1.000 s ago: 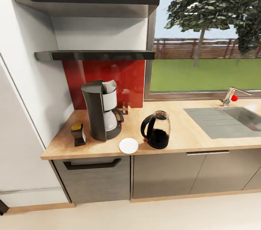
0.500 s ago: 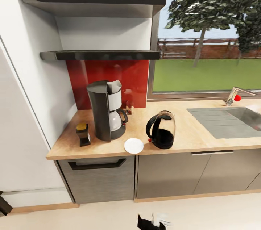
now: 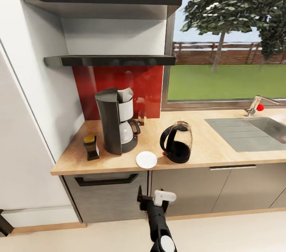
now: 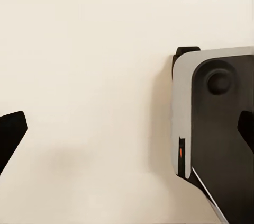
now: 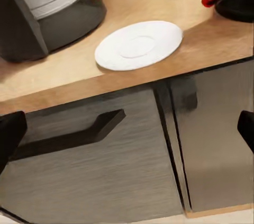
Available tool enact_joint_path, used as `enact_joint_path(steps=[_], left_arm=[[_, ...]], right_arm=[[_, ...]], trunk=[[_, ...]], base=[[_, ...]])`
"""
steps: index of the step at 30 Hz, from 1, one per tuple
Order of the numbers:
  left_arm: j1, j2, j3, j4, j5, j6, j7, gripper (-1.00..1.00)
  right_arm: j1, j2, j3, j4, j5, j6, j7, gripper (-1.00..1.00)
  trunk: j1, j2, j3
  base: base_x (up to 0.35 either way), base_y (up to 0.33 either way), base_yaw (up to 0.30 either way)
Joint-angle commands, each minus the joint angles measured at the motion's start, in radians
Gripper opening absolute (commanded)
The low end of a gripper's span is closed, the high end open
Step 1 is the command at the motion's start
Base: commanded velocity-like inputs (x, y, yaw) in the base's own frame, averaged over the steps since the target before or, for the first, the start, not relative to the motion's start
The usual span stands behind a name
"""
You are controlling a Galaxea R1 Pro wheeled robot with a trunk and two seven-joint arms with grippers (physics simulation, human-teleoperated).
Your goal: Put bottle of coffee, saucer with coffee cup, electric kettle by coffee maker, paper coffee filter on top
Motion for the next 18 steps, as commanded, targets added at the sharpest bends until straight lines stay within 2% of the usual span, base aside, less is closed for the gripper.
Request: enact_joint_path(steps=[1,6,11,16,18], left_arm=[[-0.001,0.000,0.008,0.000,-0.010,-0.004,-0.004,1.00],[-0.001,-0.001,0.008,0.000,-0.011,-0.004,-0.004,1.00],[-0.001,-0.001,0.009,0.000,-0.011,-0.004,-0.004,1.00],[-0.001,-0.002,0.009,0.000,-0.011,-0.003,-0.004,1.00],[-0.001,-0.002,0.008,0.000,-0.012,-0.003,-0.004,1.00]], right_arm=[[-0.002,0.000,-0.023,-0.043,-0.009,0.026,-0.003,1.00],[-0.030,0.001,-0.118,-0.152,-0.007,0.216,-0.002,1.00],[-0.118,0.004,-0.134,-0.174,-0.006,0.321,-0.001,1.00],[-0.158,0.032,-0.135,-0.177,-0.002,0.400,-0.001,1.00],[-0.163,0.039,-0.135,-0.177,0.032,0.409,-0.001,1.00]], trunk=[[0.001,-0.002,-0.002],[0.001,-0.002,-0.002],[0.001,-0.002,-0.002],[0.001,-0.002,-0.002],[0.001,-0.002,-0.002]], base=[[0.000,0.000,0.000],[0.000,0.000,0.000],[0.000,0.000,0.000],[0.000,0.000,0.000],[0.000,0.000,0.000]])
